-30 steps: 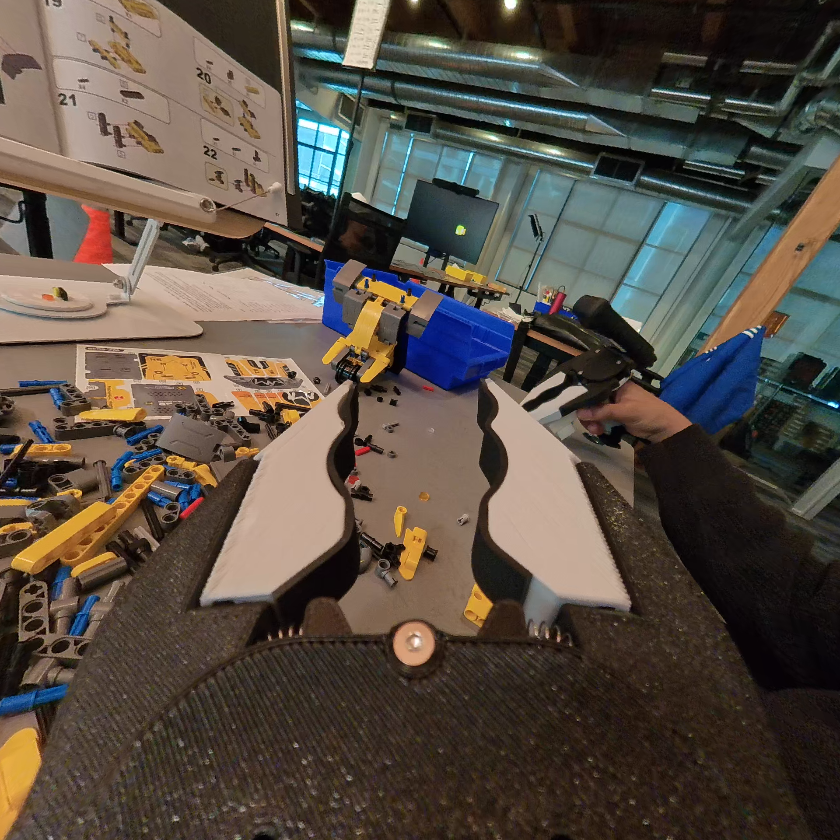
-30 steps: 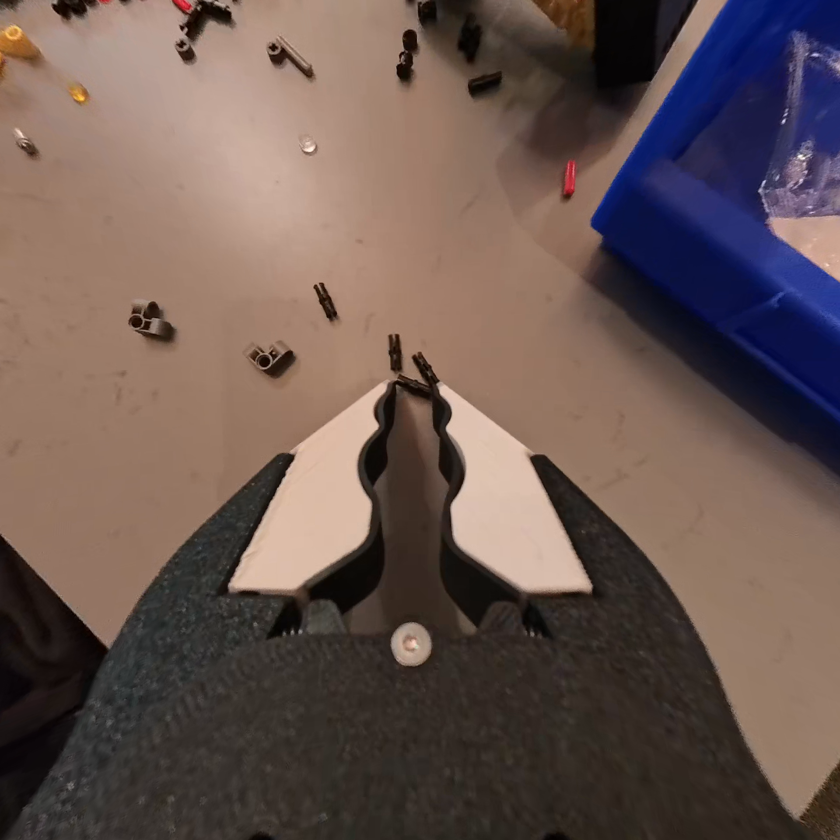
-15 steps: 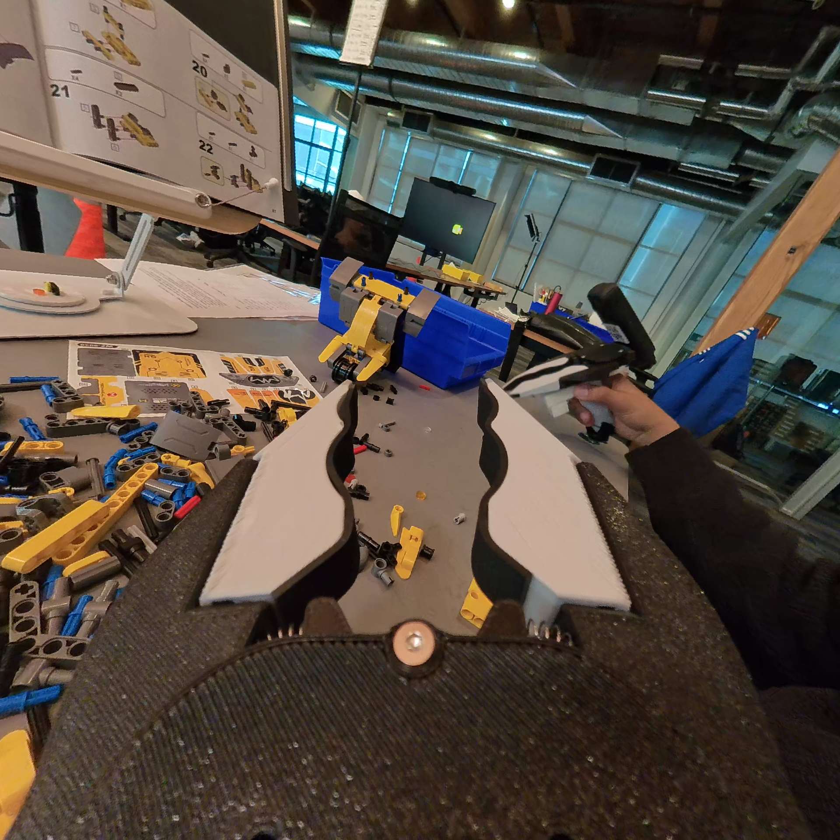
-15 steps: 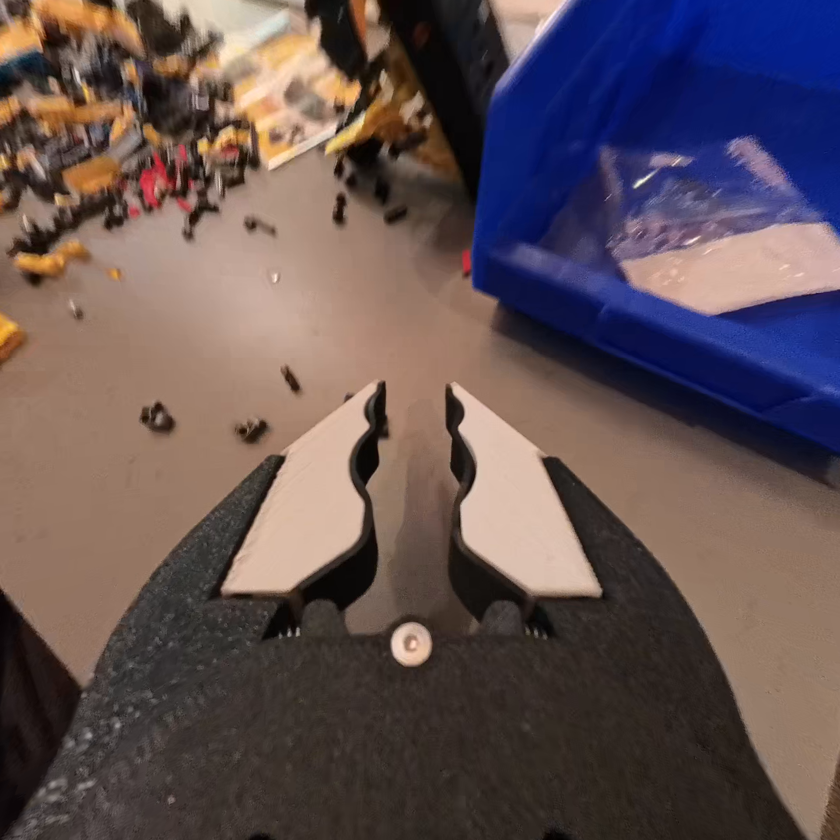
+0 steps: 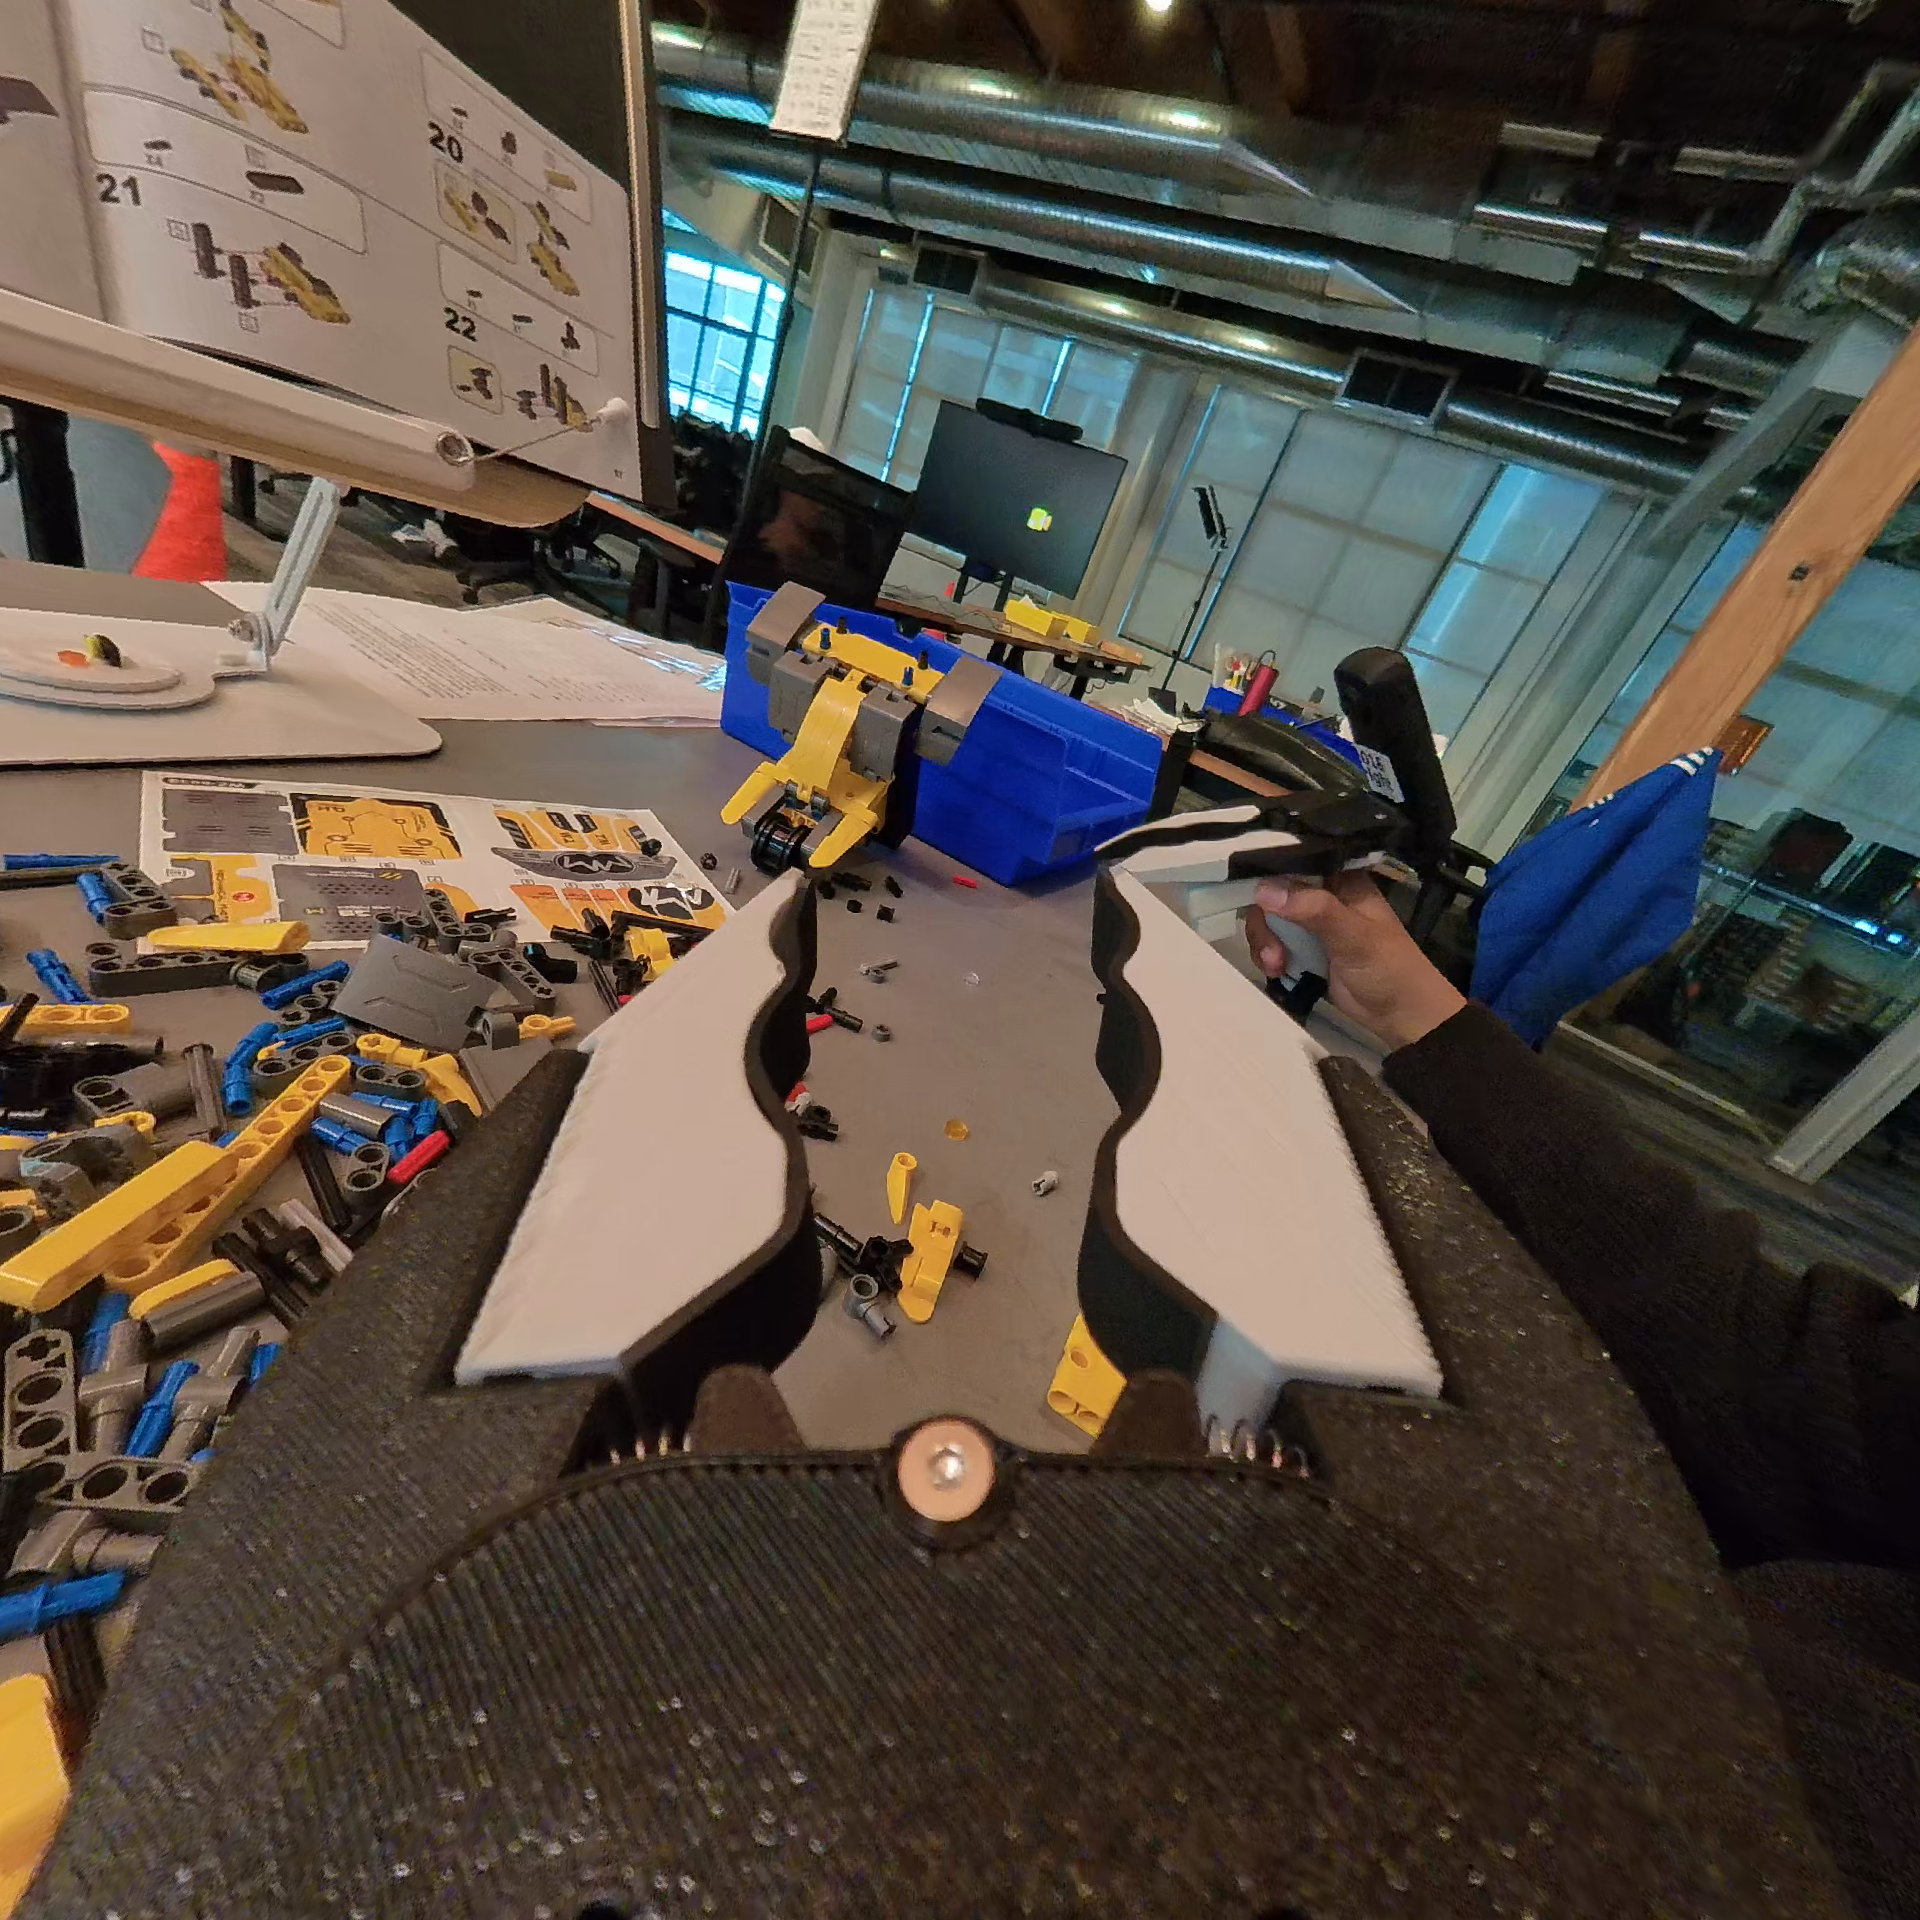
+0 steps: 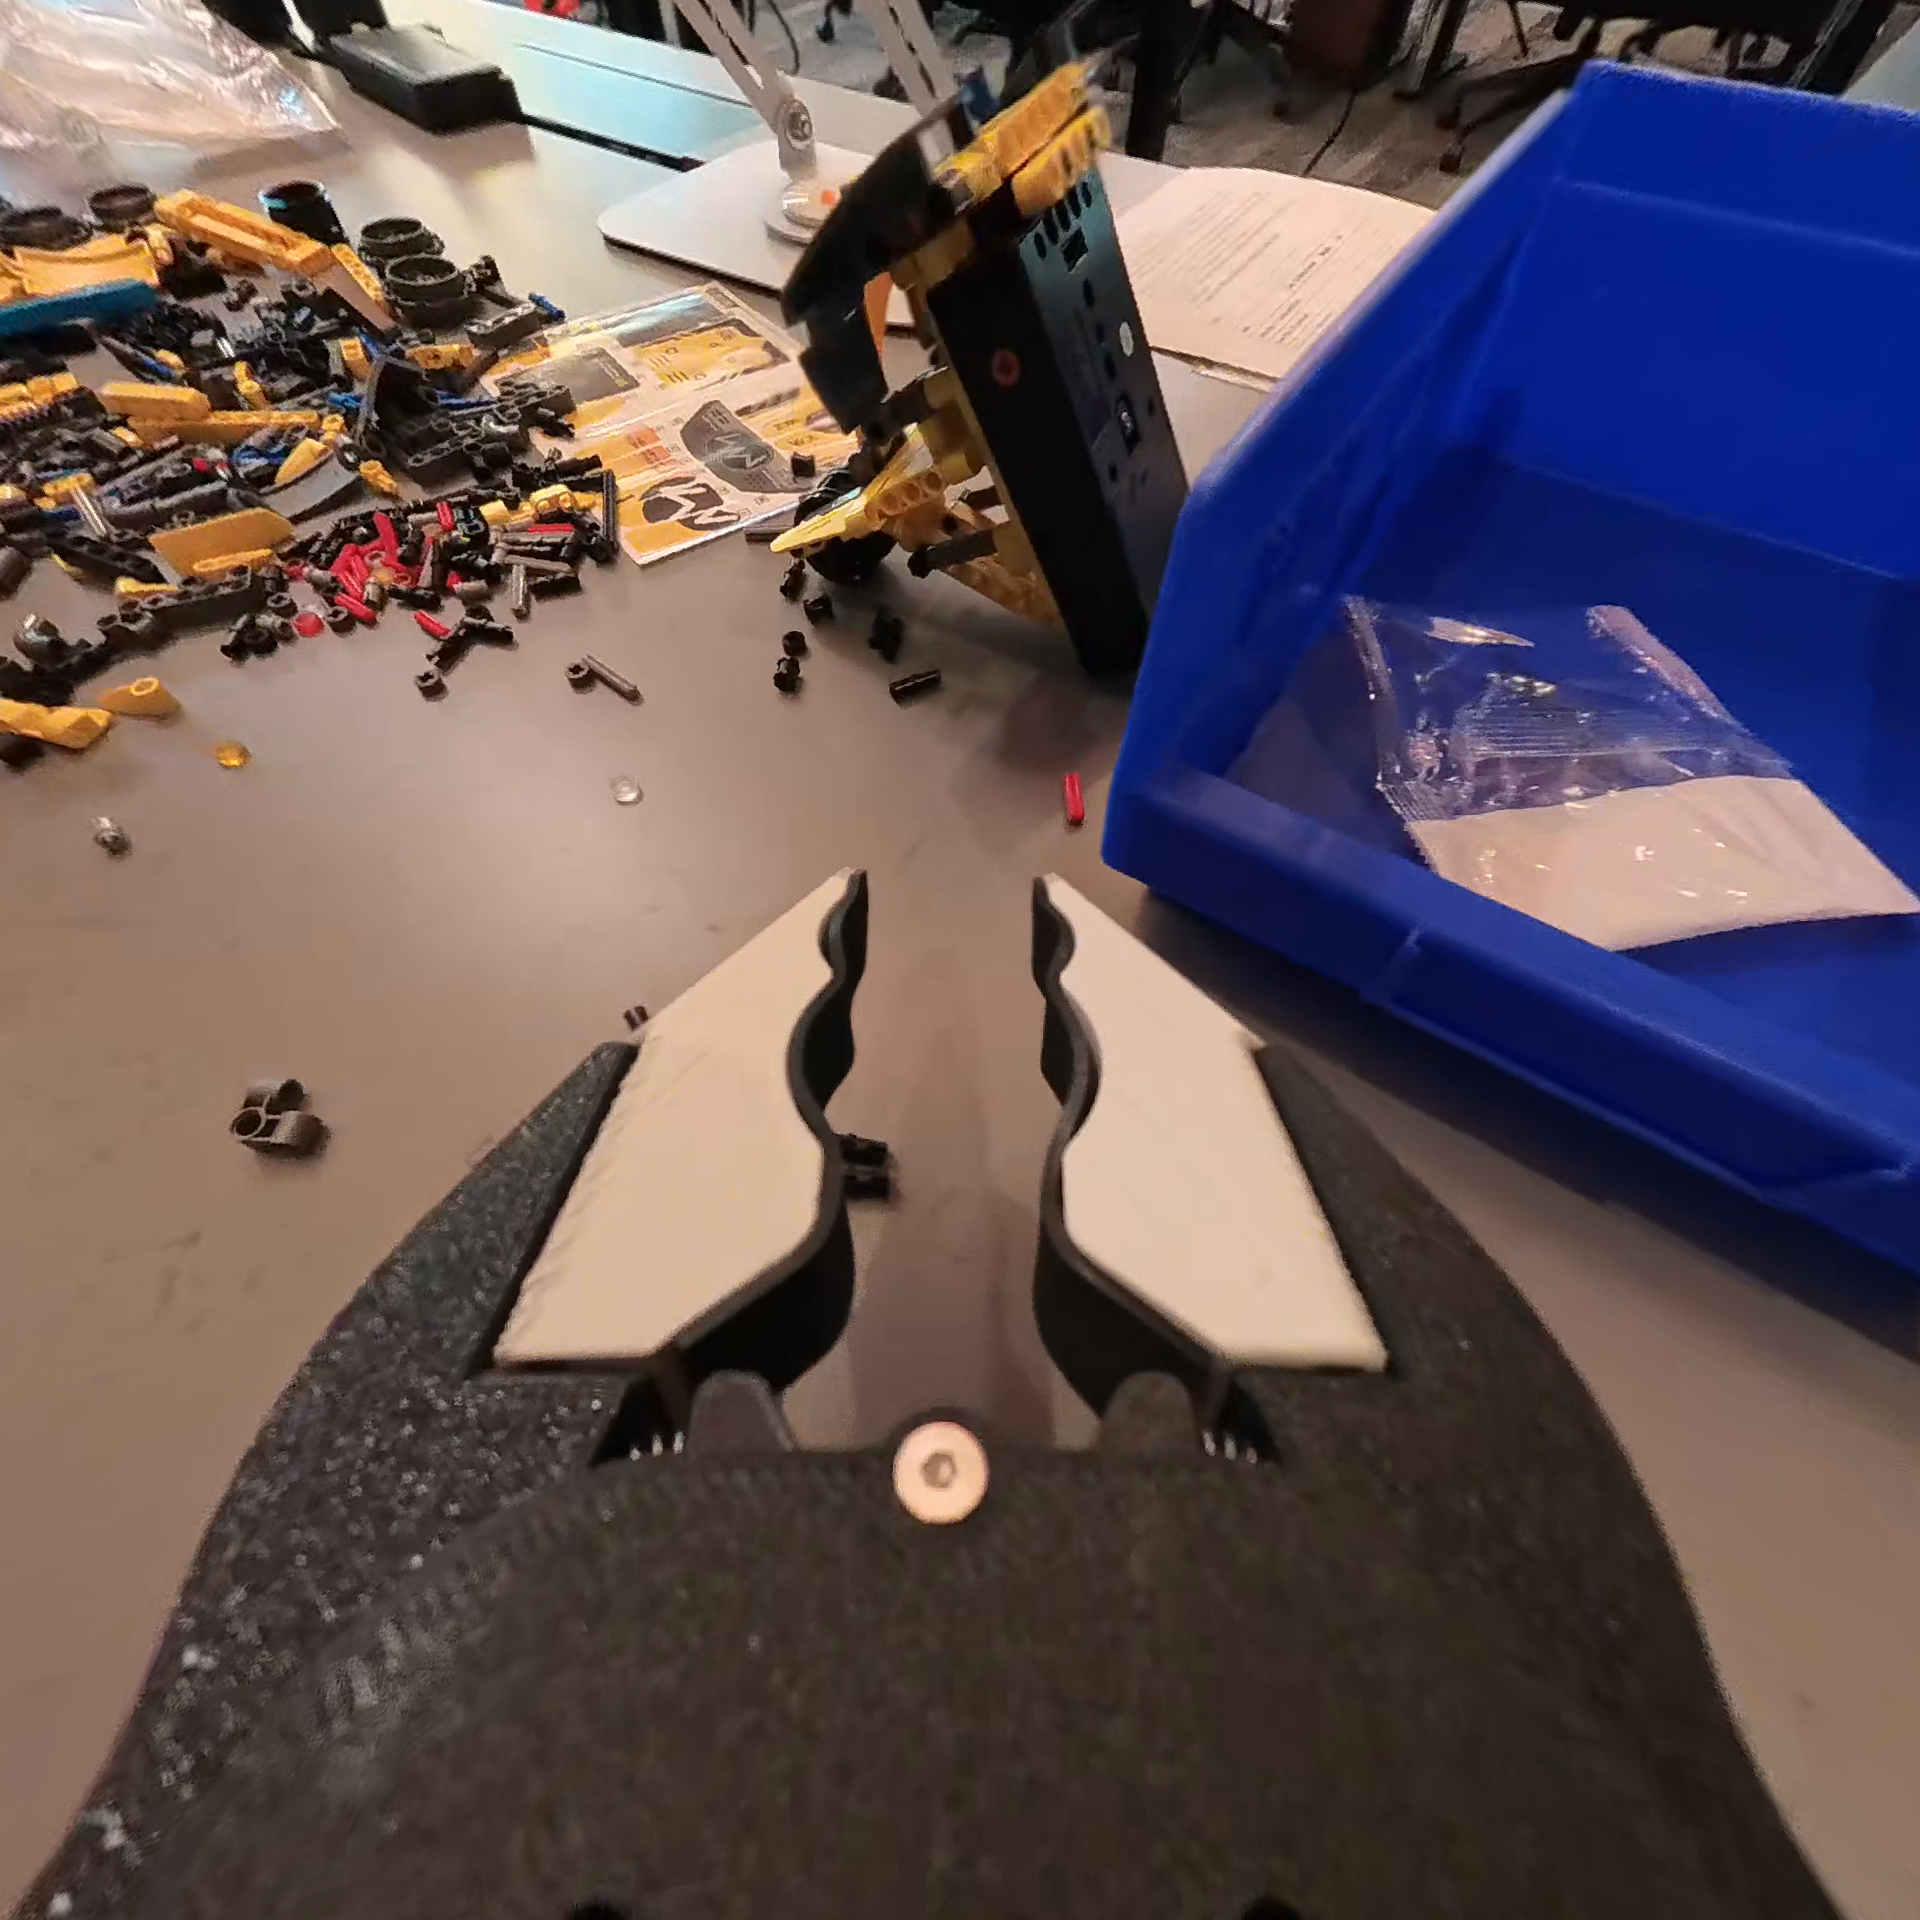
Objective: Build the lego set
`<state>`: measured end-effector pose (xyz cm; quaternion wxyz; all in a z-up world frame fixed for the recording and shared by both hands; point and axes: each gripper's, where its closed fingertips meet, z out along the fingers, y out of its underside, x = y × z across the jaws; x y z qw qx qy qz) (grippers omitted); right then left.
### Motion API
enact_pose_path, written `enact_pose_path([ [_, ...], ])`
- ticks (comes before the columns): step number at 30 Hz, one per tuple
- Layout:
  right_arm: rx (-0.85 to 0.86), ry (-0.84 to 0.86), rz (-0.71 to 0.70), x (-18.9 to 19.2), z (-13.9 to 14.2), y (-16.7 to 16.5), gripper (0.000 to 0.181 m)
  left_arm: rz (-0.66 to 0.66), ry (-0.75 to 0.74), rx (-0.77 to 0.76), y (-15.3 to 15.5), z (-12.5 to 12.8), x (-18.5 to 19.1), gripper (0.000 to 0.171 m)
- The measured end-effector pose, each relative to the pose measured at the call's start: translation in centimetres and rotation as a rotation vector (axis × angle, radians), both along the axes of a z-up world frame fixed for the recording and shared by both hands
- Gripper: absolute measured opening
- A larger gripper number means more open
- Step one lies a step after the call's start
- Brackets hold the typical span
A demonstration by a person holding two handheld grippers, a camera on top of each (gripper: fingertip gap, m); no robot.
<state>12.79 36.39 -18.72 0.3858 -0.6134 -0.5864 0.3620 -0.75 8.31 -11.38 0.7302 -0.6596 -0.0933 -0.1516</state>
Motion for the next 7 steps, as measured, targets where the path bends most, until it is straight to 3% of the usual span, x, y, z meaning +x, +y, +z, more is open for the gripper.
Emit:
enact_pose_path([
  [7, -0.157, 0.094, 0.015, 0.5, 1.2, 0.5, 0.043, 0.002, -0.003, 0.003, 0.0, 0.0, 0.0, 0.050],
])
